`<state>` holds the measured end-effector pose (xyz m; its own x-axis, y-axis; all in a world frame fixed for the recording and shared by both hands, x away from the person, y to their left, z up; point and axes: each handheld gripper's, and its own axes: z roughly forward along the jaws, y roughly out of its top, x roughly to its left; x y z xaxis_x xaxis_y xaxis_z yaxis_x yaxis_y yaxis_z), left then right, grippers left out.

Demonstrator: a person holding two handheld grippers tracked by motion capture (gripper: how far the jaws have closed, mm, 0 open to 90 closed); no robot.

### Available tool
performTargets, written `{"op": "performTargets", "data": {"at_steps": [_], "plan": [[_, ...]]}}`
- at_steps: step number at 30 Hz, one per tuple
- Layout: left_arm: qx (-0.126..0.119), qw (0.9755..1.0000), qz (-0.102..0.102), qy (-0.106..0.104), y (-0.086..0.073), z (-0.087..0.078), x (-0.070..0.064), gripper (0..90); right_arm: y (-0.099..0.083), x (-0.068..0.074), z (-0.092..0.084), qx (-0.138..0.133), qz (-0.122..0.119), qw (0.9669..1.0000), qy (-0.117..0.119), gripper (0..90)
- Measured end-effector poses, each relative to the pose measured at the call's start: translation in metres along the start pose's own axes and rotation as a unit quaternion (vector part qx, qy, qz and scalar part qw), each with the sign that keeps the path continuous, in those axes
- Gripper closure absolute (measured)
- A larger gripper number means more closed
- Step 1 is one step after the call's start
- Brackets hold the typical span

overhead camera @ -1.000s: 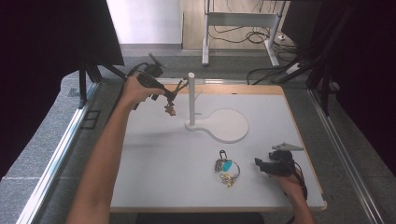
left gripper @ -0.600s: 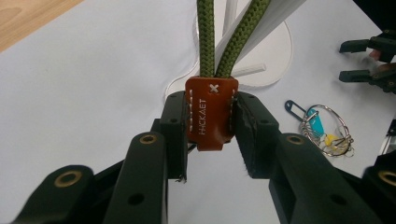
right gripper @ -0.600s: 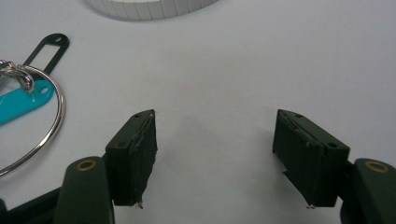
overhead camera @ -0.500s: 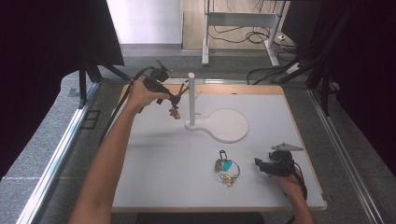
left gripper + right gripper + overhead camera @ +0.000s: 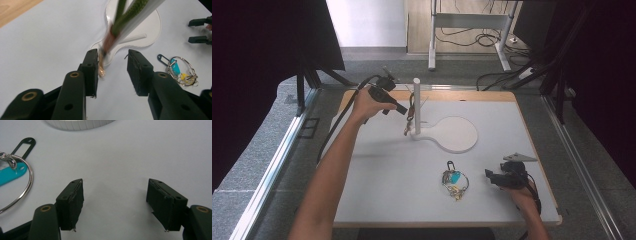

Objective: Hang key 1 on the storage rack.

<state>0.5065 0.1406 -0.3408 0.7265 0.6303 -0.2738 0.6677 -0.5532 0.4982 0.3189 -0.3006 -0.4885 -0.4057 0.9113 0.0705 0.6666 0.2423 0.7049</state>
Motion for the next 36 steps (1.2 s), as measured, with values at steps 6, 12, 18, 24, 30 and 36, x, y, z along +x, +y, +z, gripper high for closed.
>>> {"op": "performTargets", "data": {"at_steps": [6,12,18,24,30,36], "plan": [[-0.017,0.9998,0.007,0.011,-0.010,-0.009,-0.005,57.9,0.000,0.000,-0.001,-0.002,-0.001,1.0000,-0.001,30.4],[-0.036,0.9989,0.024,0.018,-0.022,-0.016,-0.017,52.4,0.001,0.000,-0.003,-0.012,-0.004,0.9999,0.003,30.0],[-0.062,0.9969,0.044,0.018,-0.040,-0.023,-0.029,46.6,0.004,0.003,-0.008,-0.021,-0.003,0.9995,0.024,30.1],[-0.082,0.9953,0.049,0.014,-0.063,-0.026,-0.040,39.5,0.007,0.004,-0.011,-0.024,-0.005,0.9992,0.033,30.7],[-0.089,0.9945,0.049,0.028,-0.087,-0.026,-0.055,30.7,0.008,0.006,-0.010,-0.020,-0.022,0.9991,0.031,31.7],[-0.083,0.9945,0.049,0.040,-0.110,-0.018,-0.061,30.5,0.007,0.008,-0.010,-0.015,-0.030,0.9990,0.030,32.7]]}}
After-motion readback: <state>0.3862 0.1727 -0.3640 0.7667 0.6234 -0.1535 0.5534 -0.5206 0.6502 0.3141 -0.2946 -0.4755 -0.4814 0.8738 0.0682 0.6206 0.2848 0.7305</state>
